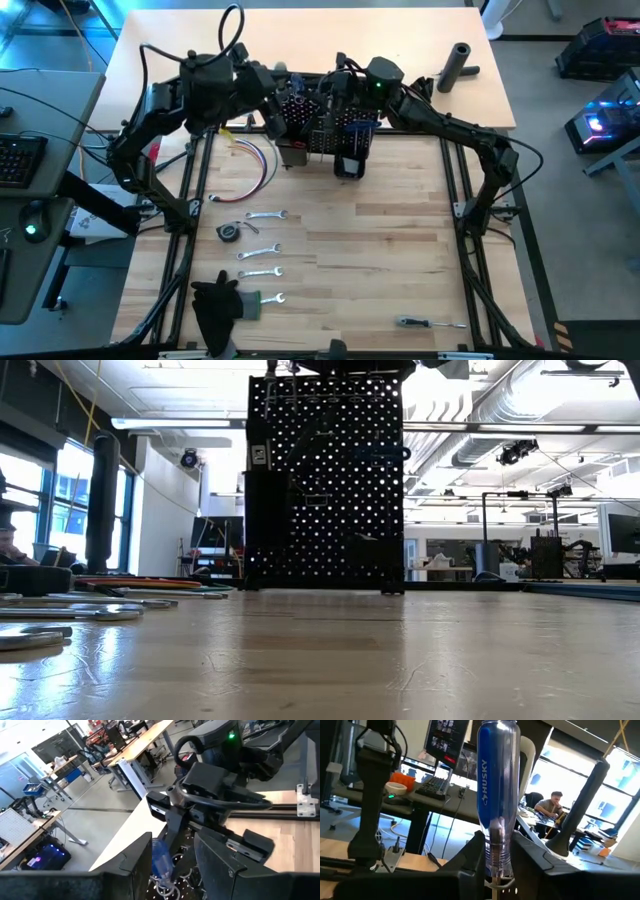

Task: Hang tools onto peg board
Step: Hang the transparent blue screwdriver on the black pegboard, then hang the gray screwdriver on the black pegboard

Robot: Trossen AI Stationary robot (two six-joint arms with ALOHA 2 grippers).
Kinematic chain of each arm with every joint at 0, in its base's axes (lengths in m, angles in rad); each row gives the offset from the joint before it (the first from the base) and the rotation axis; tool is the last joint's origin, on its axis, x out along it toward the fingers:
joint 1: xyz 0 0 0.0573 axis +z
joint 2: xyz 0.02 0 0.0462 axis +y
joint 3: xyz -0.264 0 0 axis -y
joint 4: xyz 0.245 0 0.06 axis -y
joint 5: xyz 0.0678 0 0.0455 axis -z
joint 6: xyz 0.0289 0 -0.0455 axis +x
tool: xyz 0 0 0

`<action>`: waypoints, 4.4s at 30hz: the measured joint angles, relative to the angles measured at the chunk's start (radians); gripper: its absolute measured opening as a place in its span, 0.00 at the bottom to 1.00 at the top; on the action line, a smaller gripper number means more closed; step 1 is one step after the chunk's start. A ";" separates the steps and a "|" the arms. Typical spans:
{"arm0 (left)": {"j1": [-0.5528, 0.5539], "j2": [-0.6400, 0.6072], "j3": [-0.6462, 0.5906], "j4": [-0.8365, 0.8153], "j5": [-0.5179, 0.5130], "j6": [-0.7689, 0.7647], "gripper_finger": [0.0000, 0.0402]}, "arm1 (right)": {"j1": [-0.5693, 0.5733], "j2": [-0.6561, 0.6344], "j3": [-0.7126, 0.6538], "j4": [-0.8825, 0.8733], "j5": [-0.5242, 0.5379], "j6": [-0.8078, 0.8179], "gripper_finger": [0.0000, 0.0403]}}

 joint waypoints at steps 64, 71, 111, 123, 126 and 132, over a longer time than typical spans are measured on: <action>-0.195 -0.055 -0.004 -0.143 -0.011 0.023 0.35 | 0.098 -0.072 0.004 -0.247 0.136 -0.315 0.35; -0.186 -0.055 -0.004 -0.177 -0.014 0.005 0.35 | 0.095 -0.073 0.003 -0.222 0.135 -0.220 0.35; -0.186 -0.055 -0.005 -0.297 -0.002 -0.048 0.35 | 0.098 -0.134 -0.001 -0.241 0.174 -0.091 0.35; -0.186 -0.055 -0.005 -0.329 0.002 -0.073 0.35 | 0.075 -0.204 -0.001 -0.249 0.098 -0.059 0.35; -0.186 -0.055 -0.005 -0.351 0.018 -0.085 0.35 | 0.074 -0.214 -0.001 -0.249 0.089 -0.113 0.35; -0.190 -0.055 -0.005 -0.436 0.056 -0.156 0.35 | 0.093 -0.259 -0.001 -0.257 0.092 -0.197 0.35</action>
